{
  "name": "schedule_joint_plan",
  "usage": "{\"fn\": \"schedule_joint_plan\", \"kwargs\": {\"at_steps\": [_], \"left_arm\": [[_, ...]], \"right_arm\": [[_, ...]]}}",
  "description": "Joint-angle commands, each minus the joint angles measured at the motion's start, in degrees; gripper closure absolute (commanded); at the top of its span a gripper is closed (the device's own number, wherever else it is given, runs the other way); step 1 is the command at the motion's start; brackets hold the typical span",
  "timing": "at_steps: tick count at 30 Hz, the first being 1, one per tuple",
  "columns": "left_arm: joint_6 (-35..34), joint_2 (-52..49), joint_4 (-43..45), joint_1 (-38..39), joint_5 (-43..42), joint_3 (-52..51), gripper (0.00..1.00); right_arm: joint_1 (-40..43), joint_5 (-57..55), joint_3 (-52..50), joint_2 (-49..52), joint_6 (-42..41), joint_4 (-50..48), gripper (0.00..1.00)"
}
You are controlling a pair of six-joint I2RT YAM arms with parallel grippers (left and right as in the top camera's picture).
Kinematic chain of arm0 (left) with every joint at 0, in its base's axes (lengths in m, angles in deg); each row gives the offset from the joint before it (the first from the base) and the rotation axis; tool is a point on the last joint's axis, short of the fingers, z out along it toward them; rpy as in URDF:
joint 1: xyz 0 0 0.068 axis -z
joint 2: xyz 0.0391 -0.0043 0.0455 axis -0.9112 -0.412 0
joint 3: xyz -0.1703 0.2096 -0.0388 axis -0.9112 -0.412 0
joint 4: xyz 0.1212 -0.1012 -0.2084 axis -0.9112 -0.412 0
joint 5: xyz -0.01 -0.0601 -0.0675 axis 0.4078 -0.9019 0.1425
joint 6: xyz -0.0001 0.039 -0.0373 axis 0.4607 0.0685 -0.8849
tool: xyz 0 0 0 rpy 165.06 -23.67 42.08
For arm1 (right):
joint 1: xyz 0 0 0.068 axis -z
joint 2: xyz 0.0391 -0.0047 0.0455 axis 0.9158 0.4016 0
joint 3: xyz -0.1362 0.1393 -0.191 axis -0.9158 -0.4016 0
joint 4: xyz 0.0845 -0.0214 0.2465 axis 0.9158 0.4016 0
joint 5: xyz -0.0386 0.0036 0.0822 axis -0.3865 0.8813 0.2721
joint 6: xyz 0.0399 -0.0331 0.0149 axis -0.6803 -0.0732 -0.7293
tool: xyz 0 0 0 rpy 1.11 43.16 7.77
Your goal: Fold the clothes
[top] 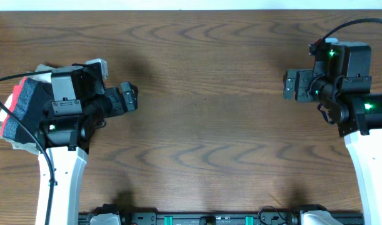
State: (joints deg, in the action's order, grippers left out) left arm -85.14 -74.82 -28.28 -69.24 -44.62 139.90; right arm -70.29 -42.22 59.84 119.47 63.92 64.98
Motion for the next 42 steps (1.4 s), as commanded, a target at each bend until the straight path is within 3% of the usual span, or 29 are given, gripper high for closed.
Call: {"fn": "schedule_joint_plan", "kwargs": {"at_steps": [1,4,9,15,16,17,20,28,42], "left_arm": [[-0.02,2.43,-3.02,0.11,3.10,0.85,0.02],[-0.02,6.40,-7.02,1.44,6.21,0.83,0.02],[0.04,18.40,-13.55,4.70,9.70,0.37,0.02],[0.09,38.60,-16.98,7.19,9.75,-4.33,0.02],[0.07,41.59,-16.98,7.19,9.79,-5.29,0.02],[0.09,44.68,-16.94,7.19,10.56,-6.40,0.02],[0.07,51.10,-16.48,7.19,11.41,-8.52,0.02],[0.07,54.27,-17.68,7.19,11.41,-8.61,0.02],[0.07,54.27,-17.70,7.19,11.41,-8.61,0.02]], "right_arm": [[0.33,-2.49,0.09,-0.98,-2.67,2.91,0.06],[0.31,-5.99,-0.02,-2.58,-6.86,7.10,0.10],[0.09,-2.67,-3.34,-9.99,-8.24,11.06,0.11],[-2.73,-2.43,-17.20,-29.64,-10.88,8.20,0.14],[-2.86,-3.52,-18.95,-32.44,-11.82,7.76,0.12],[-2.84,-4.76,-21.20,-36.39,-12.39,7.30,0.01],[-2.86,-5.57,-24.83,-44.54,-12.44,6.95,0.01],[-2.86,-5.66,-25.62,-52.57,-12.59,16.37,0.01],[-2.86,-5.62,-25.66,-52.65,-12.66,16.15,0.01]]}}
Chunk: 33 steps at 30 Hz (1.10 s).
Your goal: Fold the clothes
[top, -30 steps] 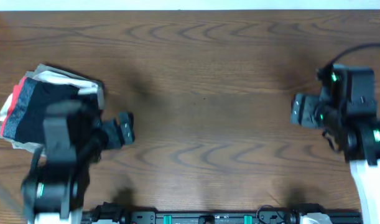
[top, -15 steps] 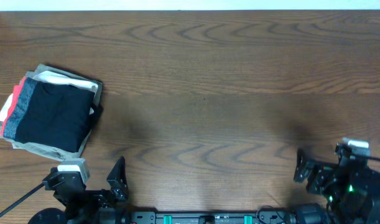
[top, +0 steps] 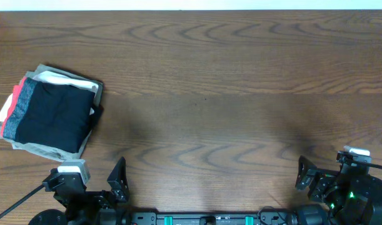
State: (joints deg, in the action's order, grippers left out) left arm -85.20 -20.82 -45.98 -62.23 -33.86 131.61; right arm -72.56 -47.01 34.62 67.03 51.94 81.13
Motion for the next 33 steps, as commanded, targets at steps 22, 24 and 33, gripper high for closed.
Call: {"fn": "schedule_joint_plan", "kwargs": {"at_steps": [22,24,33], "left_arm": [[0.13,0.26,0.00,0.17,0.66,-0.33,0.02],[0.13,0.26,0.00,0.17,0.66,-0.33,0.02],[0.13,0.26,0.00,0.17,0.66,-0.33,0.02]], "right_arm": [[-0.96,-1.88,-26.27,-20.39,6.75,-36.39,0.01],[-0.96,-1.88,-29.62,-20.39,7.52,-41.77,0.01],[-0.96,-1.90,-44.02,-20.39,13.16,-65.05,0.01]]}}
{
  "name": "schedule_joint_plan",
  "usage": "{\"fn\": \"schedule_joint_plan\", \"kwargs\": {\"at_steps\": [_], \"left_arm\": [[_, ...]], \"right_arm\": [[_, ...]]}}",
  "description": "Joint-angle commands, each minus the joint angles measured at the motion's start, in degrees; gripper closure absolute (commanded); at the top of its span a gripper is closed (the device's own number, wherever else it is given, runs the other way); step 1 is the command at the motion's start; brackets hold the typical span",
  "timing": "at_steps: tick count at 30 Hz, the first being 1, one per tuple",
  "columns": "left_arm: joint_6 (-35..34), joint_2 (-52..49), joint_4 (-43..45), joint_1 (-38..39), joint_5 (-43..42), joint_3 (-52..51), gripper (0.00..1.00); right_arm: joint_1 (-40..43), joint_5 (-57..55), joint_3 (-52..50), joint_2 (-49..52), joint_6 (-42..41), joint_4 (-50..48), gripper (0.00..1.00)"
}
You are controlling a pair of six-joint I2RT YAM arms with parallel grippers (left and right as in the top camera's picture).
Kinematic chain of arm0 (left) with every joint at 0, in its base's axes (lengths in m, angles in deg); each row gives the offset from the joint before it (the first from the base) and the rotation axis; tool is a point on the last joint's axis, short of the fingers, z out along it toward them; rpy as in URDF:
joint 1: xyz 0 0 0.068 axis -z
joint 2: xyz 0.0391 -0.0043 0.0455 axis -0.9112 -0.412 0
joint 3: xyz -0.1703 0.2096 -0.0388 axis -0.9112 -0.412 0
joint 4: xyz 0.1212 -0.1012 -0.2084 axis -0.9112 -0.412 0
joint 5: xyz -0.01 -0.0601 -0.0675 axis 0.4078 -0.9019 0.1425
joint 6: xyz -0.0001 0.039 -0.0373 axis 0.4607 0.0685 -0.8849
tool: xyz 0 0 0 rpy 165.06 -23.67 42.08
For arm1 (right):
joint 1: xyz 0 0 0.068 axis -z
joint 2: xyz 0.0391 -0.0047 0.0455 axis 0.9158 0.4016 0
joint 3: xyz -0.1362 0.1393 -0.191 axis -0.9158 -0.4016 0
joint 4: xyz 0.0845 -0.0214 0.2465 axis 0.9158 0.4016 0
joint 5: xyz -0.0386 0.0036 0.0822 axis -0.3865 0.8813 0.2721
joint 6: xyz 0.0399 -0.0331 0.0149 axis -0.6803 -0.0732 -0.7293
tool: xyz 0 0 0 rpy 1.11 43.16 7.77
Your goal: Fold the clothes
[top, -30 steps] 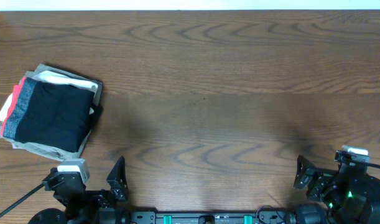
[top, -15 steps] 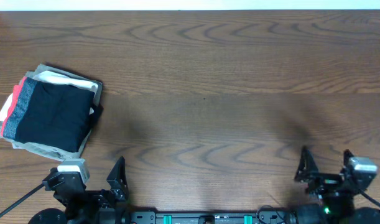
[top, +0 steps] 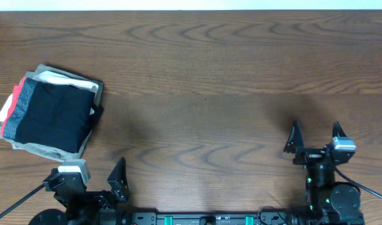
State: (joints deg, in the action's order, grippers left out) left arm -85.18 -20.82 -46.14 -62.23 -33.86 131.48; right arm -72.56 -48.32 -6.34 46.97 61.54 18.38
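A stack of folded clothes lies at the left of the table, a black piece with a grey waistband on top, white, red and beige layers showing beneath. My left gripper sits at the near left edge, below the stack and apart from it; one finger shows and nothing is held. My right gripper stands at the near right edge, open, fingers spread and pointing to the far side, with nothing between them.
The brown wooden table stretches across the view. A black rail with green parts runs along the near edge between the two arm bases.
The right gripper has turned at the near right edge: it pointed left then, and its spread fingers now point toward the far side. The left arm and the clothes stack have not moved.
First my left arm lay over the folded stack at the left and my right arm stood out at the far right. Then both arms were back at the near edge, the stack uncovered. Now the right gripper stands turned with open fingers.
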Motion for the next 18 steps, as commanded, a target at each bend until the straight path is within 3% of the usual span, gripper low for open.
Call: {"fn": "schedule_joint_plan", "kwargs": {"at_steps": [1,5,8,18], "left_arm": [[0.11,0.26,0.15,0.17,0.66,-0.20,0.02],[0.11,0.26,0.15,0.17,0.66,-0.20,0.02],[0.11,0.26,0.15,0.17,0.66,-0.20,0.02],[0.11,0.26,0.15,0.17,0.66,-0.20,0.02]], "right_arm": [[-0.96,-0.59,-4.74,-0.33,4.26,-4.17,0.01],[-0.94,0.31,-11.26,-0.37,4.66,-8.83,0.01],[-0.90,1.75,-11.04,-0.37,5.49,-4.33,0.01],[-0.92,2.69,-11.02,-0.37,6.29,-4.31,0.01]]}}
